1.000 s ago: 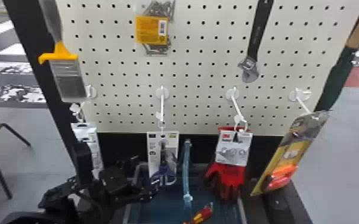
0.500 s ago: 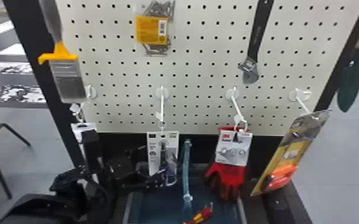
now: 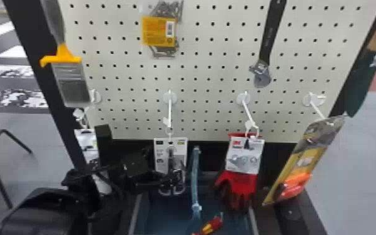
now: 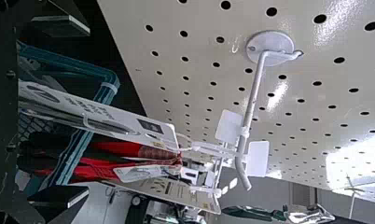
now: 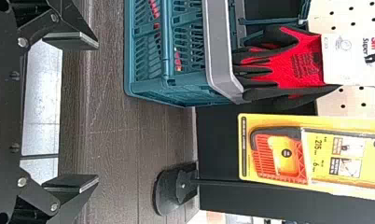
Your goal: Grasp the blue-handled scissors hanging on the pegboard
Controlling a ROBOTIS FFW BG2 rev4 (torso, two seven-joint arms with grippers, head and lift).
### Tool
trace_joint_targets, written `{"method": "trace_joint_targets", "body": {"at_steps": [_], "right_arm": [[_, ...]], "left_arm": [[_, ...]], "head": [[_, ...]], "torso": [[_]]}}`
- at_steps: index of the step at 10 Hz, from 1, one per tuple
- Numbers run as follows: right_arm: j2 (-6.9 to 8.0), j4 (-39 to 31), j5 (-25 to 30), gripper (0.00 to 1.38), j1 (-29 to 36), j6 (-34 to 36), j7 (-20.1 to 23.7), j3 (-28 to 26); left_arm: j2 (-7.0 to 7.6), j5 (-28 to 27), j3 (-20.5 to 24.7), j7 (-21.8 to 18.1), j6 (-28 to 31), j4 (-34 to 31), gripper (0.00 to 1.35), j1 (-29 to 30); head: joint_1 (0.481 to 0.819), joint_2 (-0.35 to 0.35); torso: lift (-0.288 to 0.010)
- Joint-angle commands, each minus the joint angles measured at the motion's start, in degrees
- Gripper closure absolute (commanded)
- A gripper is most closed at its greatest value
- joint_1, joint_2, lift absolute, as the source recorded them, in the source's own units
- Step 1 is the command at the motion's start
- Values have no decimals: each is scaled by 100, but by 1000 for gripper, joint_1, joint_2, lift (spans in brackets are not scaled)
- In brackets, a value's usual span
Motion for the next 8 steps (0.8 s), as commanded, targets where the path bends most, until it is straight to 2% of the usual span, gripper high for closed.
{"method": "trace_joint_targets", "body": {"at_steps": [1,3,4,5,7,8], "right_arm": [[5,0,0,272,2,0,0,0],[5,0,9,272,-11,0,0,0],[5,0,9,272,-11,0,9,0],[5,0,9,272,-11,0,9,0],[5,14,9,272,-11,0,9,0],[5,14,9,272,-11,0,9,0]], "left_arm": [[4,-17,-9,2,-2,1,240,-35],[4,-17,-18,2,25,1,881,-23],[4,-8,-18,10,25,1,1039,-11],[4,-8,-36,81,-169,1,1122,26],[4,19,-62,195,-432,1,1124,88],[4,36,-80,195,-432,1,1171,88]], "head": [[549,0],[549,0],[549,0],[549,0],[549,0],[549,0]], "torso": [[-100],[-100],[-100],[-100],[-100],[-100]]}}
